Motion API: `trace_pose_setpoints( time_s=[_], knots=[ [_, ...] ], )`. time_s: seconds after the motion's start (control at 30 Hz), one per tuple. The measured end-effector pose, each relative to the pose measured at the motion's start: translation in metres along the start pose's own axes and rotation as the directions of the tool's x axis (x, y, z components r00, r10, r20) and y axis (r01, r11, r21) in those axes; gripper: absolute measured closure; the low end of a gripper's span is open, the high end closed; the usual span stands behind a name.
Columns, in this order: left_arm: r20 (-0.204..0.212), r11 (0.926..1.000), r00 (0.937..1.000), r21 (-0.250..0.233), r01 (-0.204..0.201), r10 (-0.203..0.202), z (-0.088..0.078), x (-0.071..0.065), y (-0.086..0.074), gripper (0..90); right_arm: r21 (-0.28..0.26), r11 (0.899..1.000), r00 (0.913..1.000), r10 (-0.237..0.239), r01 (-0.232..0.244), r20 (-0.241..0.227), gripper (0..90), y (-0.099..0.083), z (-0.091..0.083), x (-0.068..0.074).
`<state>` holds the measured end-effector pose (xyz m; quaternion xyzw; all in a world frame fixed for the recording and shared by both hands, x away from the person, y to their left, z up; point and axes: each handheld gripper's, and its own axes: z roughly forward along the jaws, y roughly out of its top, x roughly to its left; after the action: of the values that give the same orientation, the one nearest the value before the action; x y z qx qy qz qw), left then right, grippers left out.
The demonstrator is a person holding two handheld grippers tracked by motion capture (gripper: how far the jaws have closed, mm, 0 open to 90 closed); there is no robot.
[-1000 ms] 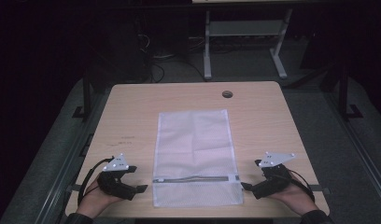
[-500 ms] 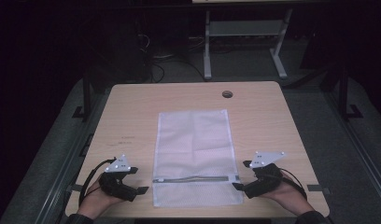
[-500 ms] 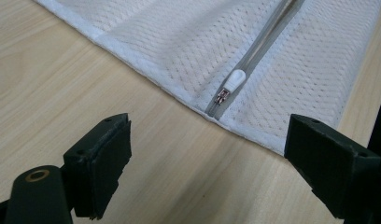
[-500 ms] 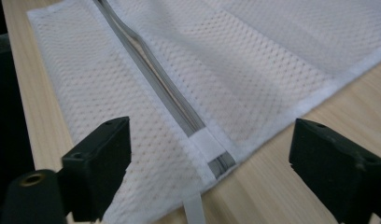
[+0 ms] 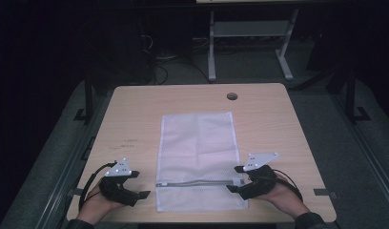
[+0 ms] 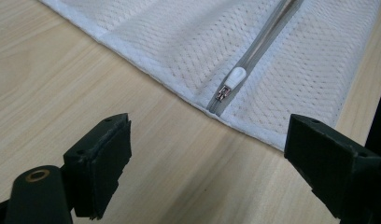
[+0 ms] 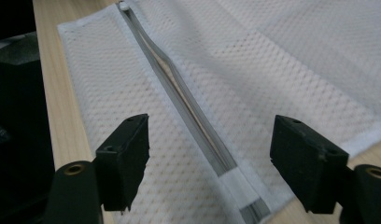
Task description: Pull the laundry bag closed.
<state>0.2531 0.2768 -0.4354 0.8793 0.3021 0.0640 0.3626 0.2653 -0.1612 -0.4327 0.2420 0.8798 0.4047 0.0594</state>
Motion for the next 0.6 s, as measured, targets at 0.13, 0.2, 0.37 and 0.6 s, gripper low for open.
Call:
trace_pose_setpoints(
  time_s=[0.13, 0.2, 0.37, 0.6],
  knots=[
    [0.002, 1.0, 1.0, 0.004, -0.004, 0.004, 0.0, 0.0, 0.0, 14.1, -0.003, 1.0, 0.9996, -0.022, 0.022, -0.021, 33.3, 0.008, 0.007, 0.003],
    [0.003, 1.0, 1.0, 0.003, -0.004, 0.004, 0.0, 0.0, 0.0, 14.1, -0.003, 1.0, 0.9992, -0.028, 0.028, -0.029, 33.9, 0.01, 0.01, 0.004],
    [0.003, 1.0, 1.0, 0.005, -0.006, 0.006, 0.0, 0.0, 0.0, 14.5, 0.0, 0.998, 0.9963, -0.055, 0.055, -0.066, 37.7, 0.022, 0.023, 0.011],
    [0.004, 1.0, 1.0, 0.004, -0.007, 0.007, -0.001, 0.0, -0.001, 14.5, 0.003, 0.997, 0.992, -0.076, 0.077, -0.101, 38.4, 0.032, 0.037, 0.017]
  ],
)
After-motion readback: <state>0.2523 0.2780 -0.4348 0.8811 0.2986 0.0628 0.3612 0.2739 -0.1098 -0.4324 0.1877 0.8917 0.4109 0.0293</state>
